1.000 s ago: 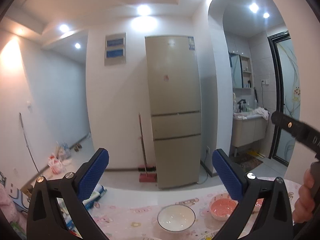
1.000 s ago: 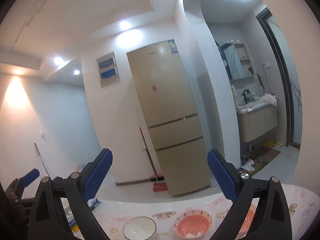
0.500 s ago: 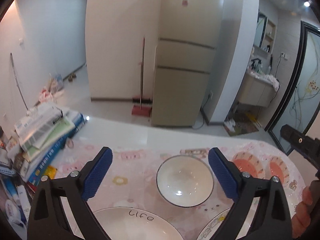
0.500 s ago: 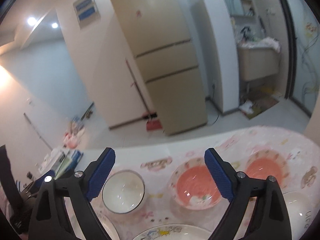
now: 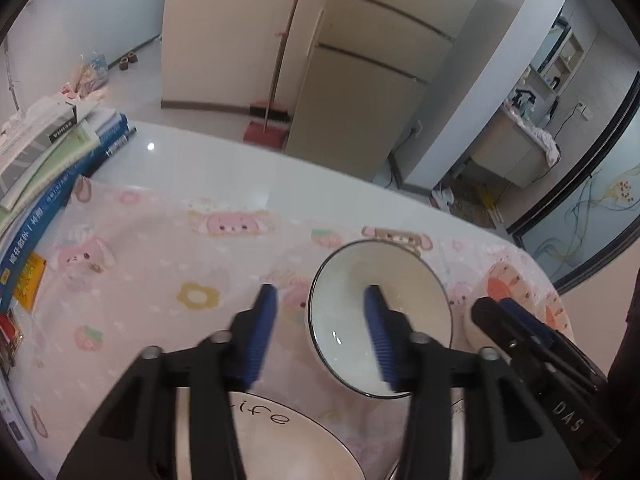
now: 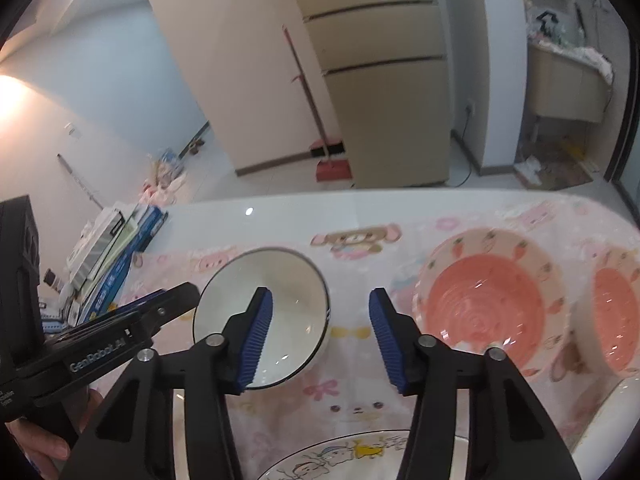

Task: Organize plates and bowls
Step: 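Lower the right tool over the plain white bowl and open its fingers, then grasp the rim of the plain white bowl with the right tool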

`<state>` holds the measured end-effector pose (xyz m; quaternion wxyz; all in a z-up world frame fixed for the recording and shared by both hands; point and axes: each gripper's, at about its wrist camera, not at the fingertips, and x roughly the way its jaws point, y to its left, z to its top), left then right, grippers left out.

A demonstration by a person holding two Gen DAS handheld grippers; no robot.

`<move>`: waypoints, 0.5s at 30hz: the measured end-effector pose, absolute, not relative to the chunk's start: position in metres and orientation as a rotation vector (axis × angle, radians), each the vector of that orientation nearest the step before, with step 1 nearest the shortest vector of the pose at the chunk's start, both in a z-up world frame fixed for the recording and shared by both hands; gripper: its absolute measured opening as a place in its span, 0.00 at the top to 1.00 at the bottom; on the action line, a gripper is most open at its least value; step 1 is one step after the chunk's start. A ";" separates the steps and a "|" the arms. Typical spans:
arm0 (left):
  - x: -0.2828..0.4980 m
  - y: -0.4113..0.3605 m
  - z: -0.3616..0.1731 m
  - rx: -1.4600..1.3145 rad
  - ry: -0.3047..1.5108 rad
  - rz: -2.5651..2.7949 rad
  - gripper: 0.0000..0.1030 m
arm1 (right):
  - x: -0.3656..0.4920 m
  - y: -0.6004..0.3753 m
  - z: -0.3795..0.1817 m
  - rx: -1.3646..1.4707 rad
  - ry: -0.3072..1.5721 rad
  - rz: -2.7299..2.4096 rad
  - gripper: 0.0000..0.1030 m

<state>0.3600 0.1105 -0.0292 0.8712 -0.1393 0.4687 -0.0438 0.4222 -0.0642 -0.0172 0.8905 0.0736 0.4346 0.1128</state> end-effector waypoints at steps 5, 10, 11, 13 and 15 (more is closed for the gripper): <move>0.366 0.113 -0.041 -0.289 1.011 -0.086 0.63 | 0.431 -0.055 -0.047 0.151 0.978 0.240 0.64; 0.372 0.116 -0.055 -0.290 1.053 -0.076 0.72 | 0.439 -0.056 -0.066 0.188 1.016 0.266 0.72; 0.372 0.116 -0.057 -0.290 1.057 -0.074 0.72 | 0.440 -0.057 -0.069 0.194 1.026 0.264 0.76; 0.374 0.115 -0.061 -0.283 1.068 -0.061 0.73 | 0.447 -0.057 -0.076 0.192 1.043 0.263 0.78; 0.374 0.114 -0.062 -0.274 1.070 -0.065 0.73 | 0.451 -0.055 -0.081 0.177 1.036 0.279 0.78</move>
